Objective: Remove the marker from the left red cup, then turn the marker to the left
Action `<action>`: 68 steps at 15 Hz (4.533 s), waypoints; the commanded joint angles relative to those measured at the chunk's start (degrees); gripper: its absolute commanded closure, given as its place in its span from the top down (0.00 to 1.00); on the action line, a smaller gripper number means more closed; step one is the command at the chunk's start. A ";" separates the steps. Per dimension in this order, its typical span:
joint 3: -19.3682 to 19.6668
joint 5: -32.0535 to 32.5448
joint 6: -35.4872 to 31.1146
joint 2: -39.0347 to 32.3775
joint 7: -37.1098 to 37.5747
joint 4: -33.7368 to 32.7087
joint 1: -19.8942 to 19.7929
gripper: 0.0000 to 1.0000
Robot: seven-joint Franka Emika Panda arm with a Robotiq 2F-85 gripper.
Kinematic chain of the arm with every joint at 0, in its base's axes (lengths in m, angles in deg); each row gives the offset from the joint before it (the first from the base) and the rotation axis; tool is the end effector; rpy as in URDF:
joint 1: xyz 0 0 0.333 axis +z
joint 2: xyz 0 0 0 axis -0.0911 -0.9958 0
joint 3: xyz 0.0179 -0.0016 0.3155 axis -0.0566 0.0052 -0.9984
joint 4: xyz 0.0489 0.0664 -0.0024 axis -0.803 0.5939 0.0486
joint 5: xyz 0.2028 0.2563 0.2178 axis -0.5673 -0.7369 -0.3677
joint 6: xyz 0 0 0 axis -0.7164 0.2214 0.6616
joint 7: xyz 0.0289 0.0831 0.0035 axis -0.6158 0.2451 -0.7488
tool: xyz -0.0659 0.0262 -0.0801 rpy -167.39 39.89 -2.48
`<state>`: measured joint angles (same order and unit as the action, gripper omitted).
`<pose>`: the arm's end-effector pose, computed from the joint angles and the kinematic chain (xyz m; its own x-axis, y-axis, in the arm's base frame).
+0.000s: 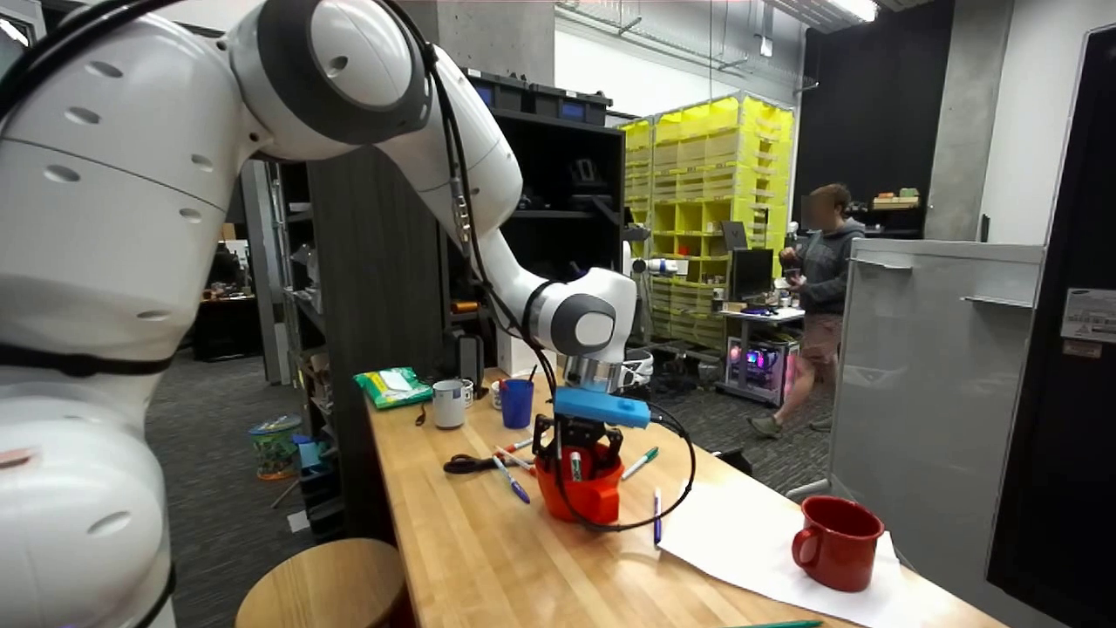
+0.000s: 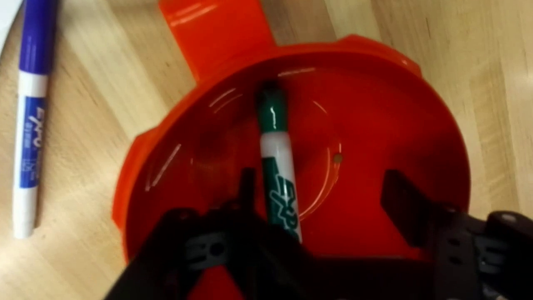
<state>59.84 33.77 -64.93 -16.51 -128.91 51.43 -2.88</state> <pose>0.5663 -0.0869 0.2533 0.8157 0.5775 -0.0346 0.5622 -0.8054 -0.1880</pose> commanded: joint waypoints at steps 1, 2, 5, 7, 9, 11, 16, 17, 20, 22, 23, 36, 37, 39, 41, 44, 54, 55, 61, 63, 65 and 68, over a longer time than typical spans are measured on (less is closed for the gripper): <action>-1.41 -1.44 -1.40 -1.10 -0.86 -0.34 -1.30 0.44; -1.47 -1.41 -1.58 -1.09 -0.82 -0.25 -1.39 0.37; -1.52 -1.18 -2.22 -0.76 -0.64 0.12 -1.68 0.14; -1.38 -0.79 -2.72 -0.18 -0.29 0.44 -1.73 0.01; -1.17 -0.22 -2.98 0.89 0.32 0.94 -1.61 0.05; -1.05 0.22 -3.09 2.17 0.58 1.33 -1.48 0.05; -0.64 1.00 -2.58 6.90 1.26 1.91 -0.83 0.05; -0.44 1.31 -2.55 7.69 1.54 1.88 -0.67 0.05; -0.06 2.52 -1.47 10.43 2.60 1.73 -0.21 0.05; 0.20 3.54 -0.27 11.81 3.93 1.34 0.07 0.05; 0.43 4.29 0.60 12.51 4.91 1.20 0.21 0.05; 7.92 4.08 20.36 18.85 21.43 1.93 -2.87 0.05; 8.67 3.39 20.66 18.25 21.39 2.19 -3.41 0.05; 9.83 1.68 20.62 17.11 21.08 2.96 -4.33 0.05; 10.62 -0.33 20.10 15.67 20.85 3.81 -5.17 0.05; 11.11 -3.36 20.07 13.27 20.53 4.87 -6.32 0.05; 13.51 -2.81 10.34 12.55 32.65 14.65 -8.48 0.05; 13.85 -2.34 9.24 12.52 34.28 15.69 -8.52 0.05; 15.97 2.35 3.60 11.83 43.55 20.02 -8.49 0.05; 16.13 3.53 2.59 11.55 45.18 20.44 -8.39 0.05; 15.95 4.21 1.98 11.31 46.04 20.50 -8.23 0.05; 15.60 4.60 1.49 10.86 46.86 20.16 -7.91 0.05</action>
<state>75.94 36.89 -61.54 -6.21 -85.41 70.62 -11.20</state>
